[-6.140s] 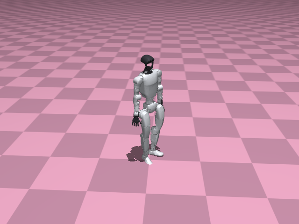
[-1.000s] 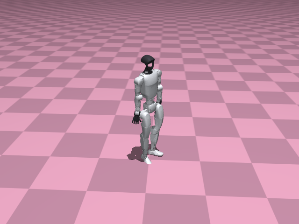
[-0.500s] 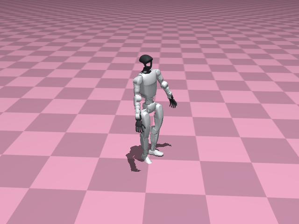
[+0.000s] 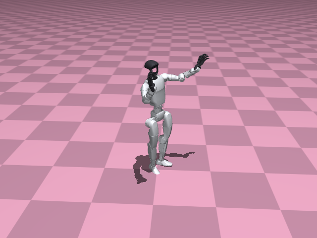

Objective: Upper body actions

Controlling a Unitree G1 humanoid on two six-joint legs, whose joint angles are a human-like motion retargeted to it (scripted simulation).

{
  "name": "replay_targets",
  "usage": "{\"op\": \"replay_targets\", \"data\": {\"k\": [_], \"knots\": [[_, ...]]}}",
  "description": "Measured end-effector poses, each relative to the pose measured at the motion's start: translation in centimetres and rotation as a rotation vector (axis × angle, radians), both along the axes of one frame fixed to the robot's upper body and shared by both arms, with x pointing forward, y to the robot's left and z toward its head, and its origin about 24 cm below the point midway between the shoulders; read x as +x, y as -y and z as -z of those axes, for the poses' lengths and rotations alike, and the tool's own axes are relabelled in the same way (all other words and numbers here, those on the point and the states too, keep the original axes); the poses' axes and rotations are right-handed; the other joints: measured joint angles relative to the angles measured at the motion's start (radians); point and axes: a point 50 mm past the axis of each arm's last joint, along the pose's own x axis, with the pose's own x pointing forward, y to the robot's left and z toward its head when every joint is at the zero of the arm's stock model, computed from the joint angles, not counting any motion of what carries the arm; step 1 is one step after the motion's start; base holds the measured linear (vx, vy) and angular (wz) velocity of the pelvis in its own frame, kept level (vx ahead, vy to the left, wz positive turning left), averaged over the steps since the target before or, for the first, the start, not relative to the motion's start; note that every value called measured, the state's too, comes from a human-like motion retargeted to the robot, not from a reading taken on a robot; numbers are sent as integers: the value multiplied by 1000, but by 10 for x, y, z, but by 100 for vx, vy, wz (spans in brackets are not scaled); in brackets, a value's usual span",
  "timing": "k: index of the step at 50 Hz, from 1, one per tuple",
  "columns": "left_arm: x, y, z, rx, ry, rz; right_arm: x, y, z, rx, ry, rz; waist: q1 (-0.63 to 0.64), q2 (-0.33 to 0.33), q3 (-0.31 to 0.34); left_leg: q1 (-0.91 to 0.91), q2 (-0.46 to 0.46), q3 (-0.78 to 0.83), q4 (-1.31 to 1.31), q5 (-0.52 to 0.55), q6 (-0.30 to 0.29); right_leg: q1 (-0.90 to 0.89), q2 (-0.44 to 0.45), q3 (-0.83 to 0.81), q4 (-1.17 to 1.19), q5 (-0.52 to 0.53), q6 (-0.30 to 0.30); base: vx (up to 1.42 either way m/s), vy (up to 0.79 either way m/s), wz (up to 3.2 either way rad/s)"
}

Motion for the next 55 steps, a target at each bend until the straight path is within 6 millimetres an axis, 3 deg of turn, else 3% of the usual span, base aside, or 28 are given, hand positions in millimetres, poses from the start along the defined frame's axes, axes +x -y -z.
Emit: {"op": "replay_targets", "data": {"k": [4, 7, 10, 12, 15, 18, 23, 27, 31, 35, 41, 45, 50, 52, 55], "knots": [[9, 71, -56, 454, 10, -14, -29, -51, -20, -326, 216, 91, 9, -2, -22, -6, 0, -6, 0, -1, 0, -1, 1, -6, -2, -4, 2, 1, 0, 2], [7, 119, -83, 750, 49, -97, -48, -83, -24, -527, 413, 219, 10, 0, -25, -4, 2, -6, 0, -2, 0, 1, 3, -6, -1, -5, 2, 0, 0, 0], [6, 153, -98, 937, 67, -148, -57, -101, -26, -610, 545, 299, 16, 2, -19, 1, 3, -2, 1, -3, 0, 1, 4, 0, 1, -4, 1, 0, 0, 0], [3, 161, -104, 1003, 67, -201, -54, -104, -26, -612, 533, 294, 19, 2, -16, 1, 3, 1, 0, -4, 0, -1, 4, 5, 2, -3, 1, 0, 0, 0], [-3, 149, -109, 972, 76, -294, -46, -96, -25, -537, 459, 267, 20, 4, -16, -2, 4, 7, -2, -3, -1, -10, 4, 11, 3, -1, 1, 0, 0, 0], [-9, 111, -99, 736, 117, -301, -35, -70, -22, -392, 351, 255, 18, 9, -25, -13, 6, 10, -2, -3, -2, -22, 3, 15, 2, 1, 2, 0, 0, 0], [-13, 39, -57, 165, 204, -180, -13, -21, -4, -103, 121, 211, 11, 15, -35, -24, 3, 8, -1, -3, -3, -30, 1, 12, 1, 0, 2, 0, 0, 0], [-19, 2, -24, -150, 290, -85, 5, 7, 15, 97, -84, 64, 4, 17, -34, -23, 1, 5, -1, -4, -3, -27, 0, 9, 0, -3, 2, 0, 0, 0], [-35, -12, -10, -164, 412, -110, 10, 17, 26, 201, -147, -72, 3, 16, -31, -16, -3, 5, -4, -6, -3, -23, 0, 8, 1, -6, 0, 0, 0, 0], [-41, -8, -10, -37, 411, -162, -1, 9, 19, 146, -49, -36, 4, 13, -30, -9, -7, 2, -5, -8, -2, -16, 0, 5, 0, -9, -1, 0, 0, 0], [-22, 43, -45, 274, 287, -19, -21, -40, -4, -143, 139, 8, 6, 6, -37, -7, -8, -8, -5, -7, -2, -8, -1, -7, 0, -13, 1, 0, 0, 0], [-10, 101, -73, 583, 213, 99, -36, -82, -11, -378, 277, 4, 15, 1, -51, -9, -8, -9, -6, -7, -2, -9, -1, -10, -1, -14, 1, 0, 0, 0], [8, 178, -88, 928, 41, 218, -48, -120, -11, -619, 409, 81, 31, -4, -63, -6, -6, -9, -5, -8, -2, -5, 1, -10, -1, -16, 1, 0, 0, 0], [7, 189, -95, 1000, 20, 128, -51, -124, -13, -641, 450, 144, 33, -7, -58, -3, -6, -10, -5, -8, -2, -1, 1, -11, 0, -17, 1, 0, 0, 0], [2, 187, -101, 985, 59, 30, -49, -120, -15, -608, 457, 205, 35, -10, -52, 0, -6, -10, -5, -8, -2, 1, 1, -10, 1, -18, 1, 0, 0, 0]]}}
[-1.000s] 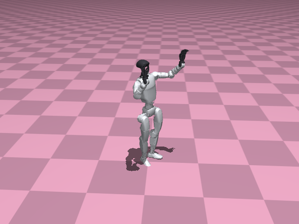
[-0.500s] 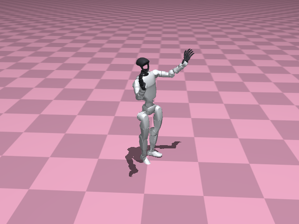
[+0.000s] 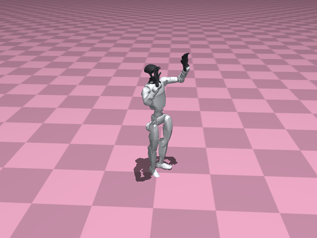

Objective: Upper body actions

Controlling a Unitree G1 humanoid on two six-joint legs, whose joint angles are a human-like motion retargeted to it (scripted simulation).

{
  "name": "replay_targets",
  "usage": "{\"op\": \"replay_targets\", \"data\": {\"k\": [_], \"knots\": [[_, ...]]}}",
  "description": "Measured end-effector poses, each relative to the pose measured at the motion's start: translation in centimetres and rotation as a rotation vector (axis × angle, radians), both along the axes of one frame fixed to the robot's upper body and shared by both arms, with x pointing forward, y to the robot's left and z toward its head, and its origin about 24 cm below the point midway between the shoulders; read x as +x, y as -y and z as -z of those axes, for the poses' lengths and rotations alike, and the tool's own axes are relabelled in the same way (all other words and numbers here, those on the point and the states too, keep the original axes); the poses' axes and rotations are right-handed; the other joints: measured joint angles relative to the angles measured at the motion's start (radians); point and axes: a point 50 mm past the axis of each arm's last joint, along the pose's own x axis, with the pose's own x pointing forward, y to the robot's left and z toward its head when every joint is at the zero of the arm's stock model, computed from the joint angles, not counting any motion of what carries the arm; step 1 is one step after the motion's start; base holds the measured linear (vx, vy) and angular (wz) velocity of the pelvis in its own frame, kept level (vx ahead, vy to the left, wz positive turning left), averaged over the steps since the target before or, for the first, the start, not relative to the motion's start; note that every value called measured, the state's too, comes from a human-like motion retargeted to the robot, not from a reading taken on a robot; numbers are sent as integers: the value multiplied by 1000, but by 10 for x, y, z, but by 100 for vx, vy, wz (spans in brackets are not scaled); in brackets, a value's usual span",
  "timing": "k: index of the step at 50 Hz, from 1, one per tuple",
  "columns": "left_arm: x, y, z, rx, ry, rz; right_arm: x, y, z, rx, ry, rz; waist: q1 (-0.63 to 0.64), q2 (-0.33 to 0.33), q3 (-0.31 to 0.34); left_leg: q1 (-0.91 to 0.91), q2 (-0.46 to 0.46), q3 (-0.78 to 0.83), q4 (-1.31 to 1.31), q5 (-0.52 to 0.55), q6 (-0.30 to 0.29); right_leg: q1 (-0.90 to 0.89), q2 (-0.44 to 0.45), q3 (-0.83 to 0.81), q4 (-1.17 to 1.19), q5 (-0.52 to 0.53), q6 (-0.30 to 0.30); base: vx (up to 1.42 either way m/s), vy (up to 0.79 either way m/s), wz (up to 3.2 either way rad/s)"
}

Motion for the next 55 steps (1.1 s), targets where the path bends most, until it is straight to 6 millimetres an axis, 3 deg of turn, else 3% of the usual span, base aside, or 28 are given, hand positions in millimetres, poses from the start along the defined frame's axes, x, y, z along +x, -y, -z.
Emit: {"op": "replay_targets", "data": {"k": [3, 7, 12, 15, 18, 23, 29, 33, 36, 39, 42, 46, 51, 55], "knots": [[-2, -22, 3, -115, 12, 25, 7, 15, 2, 93, -72, -32, -3, 1, -4, -5, 0, 1, 0, 0, -1, -5, 0, 2, -1, 1, 0, 0, 0, 0], [-10, -74, 14, -318, 58, -14, 18, 49, 8, 290, -188, -78, -11, 4, -13, -13, -1, 3, 0, -1, -2, -13, -1, 4, -2, 1, 0, 0, 0, 0], [-22, -138, 46, -649, 157, -30, 32, 93, 23, 580, -332, -141, -22, 8, -10, -14, -3, 0, 0, -2, -1, -13, -2, 2, -2, -1, 0, 0, 0, 0], [-25, -162, 62, -812, 142, 85, 39, 111, 32, 703, -425, -217, -29, 10, -6, -13, -4, -1, 0, -3, -1, -12, -2, 1, -3, -3, 0, 0, 0, 0], [-29, -163, 66, -829, 151, 216, 42, 116, 35, 751, -461, -296, -32, 10, -2, -11, -5, -1, -1, -3, -1, -11, -2, 1, -2, -3, -1, 0, 0, 0], [-33, -148, 53, -689, 181, 175, 39, 99, 30, 688, -414, -352, -31, 10, -6, -10, -5, 0, -2, -3, -2, -12, -2, 3, -2, -3, -1, 0, 0, 0], [-11, -87, 27, -388, 41, 192, 33, 41, 20, 367, -356, -401, -23, 11, -22, -9, -3, 4, -1, -3, -2, -13, 0, 7, -1, -2, -1, 0, 0, 0], [5, -35, 16, -138, -87, 137, 24, 4, 18, 98, -281, -295, -14, 9, -29, -6, -2, 5, -1, -4, -2, -11, 1, 9, 0, -2, -2, 0, 0, 0], [7, -8, 8, 22, -82, 44, 14, -5, 13, 16, -129, -133, -10, 5, -22, -3, -2, 4, 0, -4, -1, -7, 1, 7, 0, -2, -2, 0, 0, 0], [-2, 0, 0, 92, 31, -32, 6, -3, 8, 16, -21, -55, -11, 1, -14, -3, -2, 3, 0, -3, -1, -6, 0, 5, 1, -2, -1, 0, 0, 0], [-9, -11, -1, 55, 101, -35, 10, 6, 10, 65, -69, -86, -13, 0, -13, -6, -2, 3, -1, -2, -2, -10, -1, 6, 0, -1, -1, 0, 0, 0], [-12, -58, 9, -179, 89, -22, 24, 37, 15, 239, -205, -107, -22, 3, -18, -13, -3, 4, 0, -2, -2, -17, -2, 7, -1, 0, -1, 0, 0, 0], [-14, -118, 36, -521, 105, 2, 40, 81, 28, 526, -337, -113, -27, 8, -18, -14, -4, 4, 0, -3, -2, -17, -2, 8, -1, -1, -1, 0, 0, 0], [-15, -147, 60, -763, 161, 120, 50, 105, 43, 745, -437, -253, -31, 10, -17, -12, -4, 3, 0, -3, -2, -15, -1, 6, -1, -2, -1, 0, 0, 0]]}}
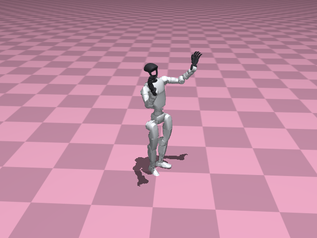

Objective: Upper body actions

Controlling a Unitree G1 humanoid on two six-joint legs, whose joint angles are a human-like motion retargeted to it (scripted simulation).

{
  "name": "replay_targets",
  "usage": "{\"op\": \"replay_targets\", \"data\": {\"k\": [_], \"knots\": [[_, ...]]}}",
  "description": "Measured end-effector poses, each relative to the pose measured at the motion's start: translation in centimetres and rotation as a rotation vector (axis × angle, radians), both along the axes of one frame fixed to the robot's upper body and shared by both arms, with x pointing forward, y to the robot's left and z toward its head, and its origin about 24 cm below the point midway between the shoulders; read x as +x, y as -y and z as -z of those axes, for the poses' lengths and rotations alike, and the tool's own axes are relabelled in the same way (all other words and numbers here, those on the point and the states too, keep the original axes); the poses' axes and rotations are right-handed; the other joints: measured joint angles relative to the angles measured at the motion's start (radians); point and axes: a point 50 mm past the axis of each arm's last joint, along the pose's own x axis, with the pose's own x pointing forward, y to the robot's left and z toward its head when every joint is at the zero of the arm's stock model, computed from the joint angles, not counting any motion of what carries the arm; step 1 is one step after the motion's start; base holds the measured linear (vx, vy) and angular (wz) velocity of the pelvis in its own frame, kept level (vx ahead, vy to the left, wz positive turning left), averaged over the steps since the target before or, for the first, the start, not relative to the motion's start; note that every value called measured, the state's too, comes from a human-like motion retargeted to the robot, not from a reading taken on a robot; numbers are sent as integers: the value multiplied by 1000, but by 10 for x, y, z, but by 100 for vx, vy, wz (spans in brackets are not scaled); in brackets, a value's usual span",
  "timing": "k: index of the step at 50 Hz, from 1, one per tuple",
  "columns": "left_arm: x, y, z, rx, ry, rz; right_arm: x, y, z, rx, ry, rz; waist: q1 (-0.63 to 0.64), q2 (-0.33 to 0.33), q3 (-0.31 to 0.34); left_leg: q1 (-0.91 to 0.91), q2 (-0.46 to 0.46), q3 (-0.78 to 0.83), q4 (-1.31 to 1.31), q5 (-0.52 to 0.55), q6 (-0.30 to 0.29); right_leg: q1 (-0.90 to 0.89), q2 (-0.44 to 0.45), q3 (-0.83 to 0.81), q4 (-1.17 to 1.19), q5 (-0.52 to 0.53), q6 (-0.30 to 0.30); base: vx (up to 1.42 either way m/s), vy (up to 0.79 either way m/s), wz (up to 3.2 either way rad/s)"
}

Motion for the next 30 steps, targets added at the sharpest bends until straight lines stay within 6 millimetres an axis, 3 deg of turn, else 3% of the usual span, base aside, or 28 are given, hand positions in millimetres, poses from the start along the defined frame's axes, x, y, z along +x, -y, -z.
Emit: {"op": "replay_targets", "data": {"k": [5, 8, 12, 18, 22, 26, 30], "knots": [[-3, -4, 5, -37, 93, 83, 3, 0, 6, 113, 24, -186, -1, -1, 2, 5, -1, 0, -1, 0, 0, 4, 0, 0, 1, -1, 0, 0, 0, 0], [1, 7, -1, 43, 40, 69, 1, -13, 1, 37, 49, -191, 1, 0, -1, 7, 0, 1, -2, 0, 0, 4, 1, 1, 1, -1, -1, 0, 0, 0], [10, 42, -17, 231, -15, 90, -6, -41, -12, -186, 105, -141, 6, 0, -5, 7, 0, 2, -1, -1, 0, 4, 2, 3, 1, 0, -1, 0, 0, 0], [20, 112, -34, 565, -81, 195, -28, -90, -24, -577, 271, -10, 13, -4, -3, 8, 0, 2, -1, 1, 1, 6, 1, 2, 1, 1, 0, 0, 0, 0], [18, 144, -42, 776, -124, 114, -43, -108, -29, -715, 402, 108, 18, -6, 5, 10, 0, 2, -1, 1, 2, 7, 1, 3, 1, 2, 0, 0, 0, 0], [13, 142, -47, 827, -119, -58, -50, -106, -30, -716, 449, 144, 18, -7, 16, 11, 0, 2, -1, 3, 2, 8, 0, 3, 2, 3, 0, 0, 0, 0], [13, 108, -39, 683, -142, -78, -42, -82, -30, -605, 352, 148, 10, -4, 19, 7, 0, 1, 0, 5, 2, 6, -1, 1, 1, 5, 0, 0, 0, 0]]}}
